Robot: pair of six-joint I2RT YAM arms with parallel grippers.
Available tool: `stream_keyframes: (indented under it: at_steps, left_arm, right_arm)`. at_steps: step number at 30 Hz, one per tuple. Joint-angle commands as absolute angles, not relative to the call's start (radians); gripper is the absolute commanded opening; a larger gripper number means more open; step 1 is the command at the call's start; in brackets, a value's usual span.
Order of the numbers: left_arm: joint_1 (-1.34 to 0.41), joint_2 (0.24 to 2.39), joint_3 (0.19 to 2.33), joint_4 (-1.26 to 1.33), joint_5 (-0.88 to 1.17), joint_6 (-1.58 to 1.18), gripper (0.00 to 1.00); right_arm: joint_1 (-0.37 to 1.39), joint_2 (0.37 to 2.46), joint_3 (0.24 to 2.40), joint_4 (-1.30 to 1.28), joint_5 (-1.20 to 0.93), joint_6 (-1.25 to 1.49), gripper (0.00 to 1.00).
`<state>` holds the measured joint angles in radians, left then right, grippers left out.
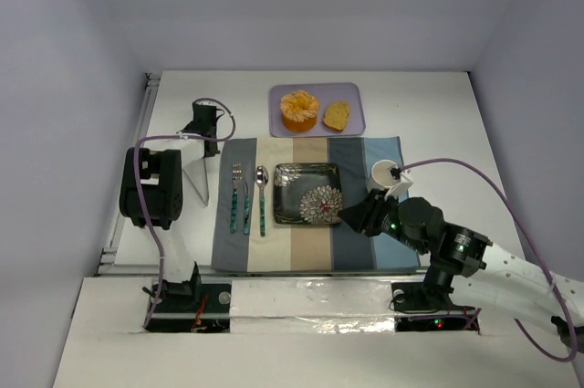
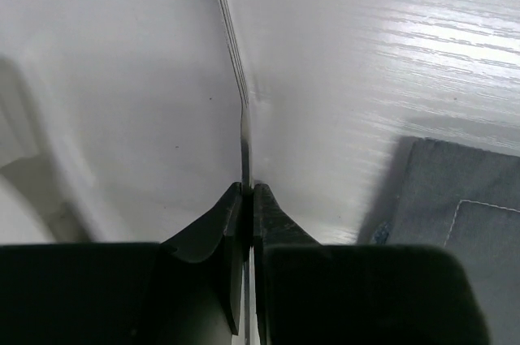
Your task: Place the bread
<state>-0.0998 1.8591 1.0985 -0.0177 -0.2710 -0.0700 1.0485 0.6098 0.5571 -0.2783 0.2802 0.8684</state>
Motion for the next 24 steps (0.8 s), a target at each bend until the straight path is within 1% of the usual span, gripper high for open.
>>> stream_keyframes:
  at_steps: [1,4,5,9,10,12,13,15,16,18,19,21,22,23,24]
  left_arm:
    - [-0.094,1.838,1.137,-0.021,-0.337,-0.069,0.0]
    - [-0.094,1.787,1.14,-0.025,-0.37,-0.087,0.0]
    - [-0.094,1.74,1.143,-0.023,-0.364,-0.095,0.0]
    - [-0.094,1.593,1.157,-0.011,-0.273,-0.153,0.0]
    - [-0.094,1.559,1.158,-0.009,-0.209,-0.167,0.0]
    - [-0.094,1.459,1.152,-0.006,-0.122,-0.199,0.0]
    - [-0.094,1.424,1.144,0.018,-0.039,-0.236,0.0]
    - [-0.119,1.321,1.102,0.063,0.058,-0.285,0.0]
    - [-0.12,1.286,1.08,0.086,0.152,-0.343,0.0]
    - [-0.144,1.188,1.008,0.167,0.24,-0.408,0.0]
    - [-0.144,1.157,0.987,0.198,0.341,-0.443,0.0]
    - [-0.153,1.066,0.895,0.325,0.435,-0.575,0.0]
    - [-0.163,1.036,0.862,0.381,0.506,-0.622,0.0]
    - [-0.163,0.984,0.832,0.482,0.538,-0.665,0.0]
    - [-0.176,0.964,0.783,0.521,0.561,-0.737,0.0]
  right_arm:
    - [1.051,0.614,0.574,-0.219,0.282,0.864,0.34]
    - [1.051,0.643,0.577,-0.196,0.262,0.859,0.34]
    - [1.051,0.653,0.581,-0.193,0.253,0.859,0.34]
    - [1.051,0.707,0.61,-0.14,0.209,0.851,0.35]
    - [1.051,0.718,0.618,-0.114,0.195,0.845,0.49]
    - [1.051,0.765,0.653,-0.088,0.161,0.842,0.59]
    - [1.051,0.781,0.663,-0.046,0.152,0.836,0.68]
    - [1.051,0.837,0.69,0.004,0.112,0.827,0.77]
    - [1.051,0.86,0.702,0.068,0.103,0.822,0.83]
    - [1.051,0.94,0.733,0.109,0.078,0.824,0.9]
    - [1.051,0.968,0.758,0.17,0.062,0.819,0.94]
    - [1.051,1.023,0.781,0.224,0.028,0.813,0.98]
    - [1.051,1.072,0.802,0.273,0.012,0.81,1.0]
    - [1.051,1.095,0.808,0.305,0.008,0.807,1.0]
    - [1.051,1.11,0.81,0.34,-0.024,0.813,1.0]
